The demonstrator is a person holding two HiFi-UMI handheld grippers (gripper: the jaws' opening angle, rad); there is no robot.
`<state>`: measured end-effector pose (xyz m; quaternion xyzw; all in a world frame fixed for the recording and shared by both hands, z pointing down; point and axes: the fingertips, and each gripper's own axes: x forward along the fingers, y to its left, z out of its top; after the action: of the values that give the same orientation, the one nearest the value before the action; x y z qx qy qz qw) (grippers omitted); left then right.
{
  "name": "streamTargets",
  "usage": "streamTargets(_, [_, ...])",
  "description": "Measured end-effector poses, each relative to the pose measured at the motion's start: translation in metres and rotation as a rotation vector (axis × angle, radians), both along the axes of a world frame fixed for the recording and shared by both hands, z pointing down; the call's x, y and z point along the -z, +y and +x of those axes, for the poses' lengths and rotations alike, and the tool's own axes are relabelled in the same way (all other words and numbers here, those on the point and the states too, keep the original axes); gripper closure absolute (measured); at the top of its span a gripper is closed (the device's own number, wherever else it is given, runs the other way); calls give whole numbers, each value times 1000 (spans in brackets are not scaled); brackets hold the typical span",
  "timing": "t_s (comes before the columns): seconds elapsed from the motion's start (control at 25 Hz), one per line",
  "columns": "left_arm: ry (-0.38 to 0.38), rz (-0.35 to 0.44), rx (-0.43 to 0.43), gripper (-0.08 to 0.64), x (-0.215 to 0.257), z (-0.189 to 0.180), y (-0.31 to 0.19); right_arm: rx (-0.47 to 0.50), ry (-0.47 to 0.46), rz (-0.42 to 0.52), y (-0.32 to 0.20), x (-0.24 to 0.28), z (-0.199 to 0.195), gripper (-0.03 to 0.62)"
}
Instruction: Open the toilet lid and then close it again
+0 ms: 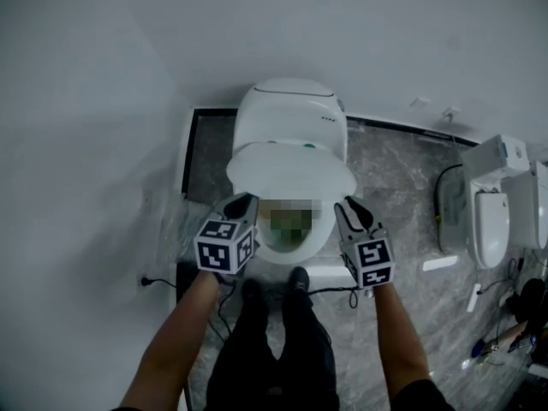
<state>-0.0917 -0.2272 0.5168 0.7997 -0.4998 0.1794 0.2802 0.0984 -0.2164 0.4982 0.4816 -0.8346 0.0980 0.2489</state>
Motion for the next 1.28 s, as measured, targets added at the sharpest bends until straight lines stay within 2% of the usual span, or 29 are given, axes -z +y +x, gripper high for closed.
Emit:
streamTargets(0.2, [-7,1,-16,552,-4,-2,6,-40,-18,-29,20,-8,5,488])
streamTargets(0.36, [-13,5,-31,552,-5,-5,11,-116,-165,-61,37,3,14,491])
streamTargets(0.44, [-15,3,-37,552,-7,-7,14,-162,-236,-66,31,13,16,529])
streamTargets(0.52, [-17,2,-43,552,-7,-6,15,-183,-271,-63,17,23,14,561])
streamTargets(0.64, [-19,0,-53,552,-7,-3,17,-180,-309,-68,-2,31,2,572])
streamTargets(0.92, [-16,0,-69,552,-8,-1,24,-150,-307,-189,3,8,-18,580])
streamTargets(1.28, [-30,-50,-88,552,-34,-3,51,-164,-285,-244,30,-20,-20,580])
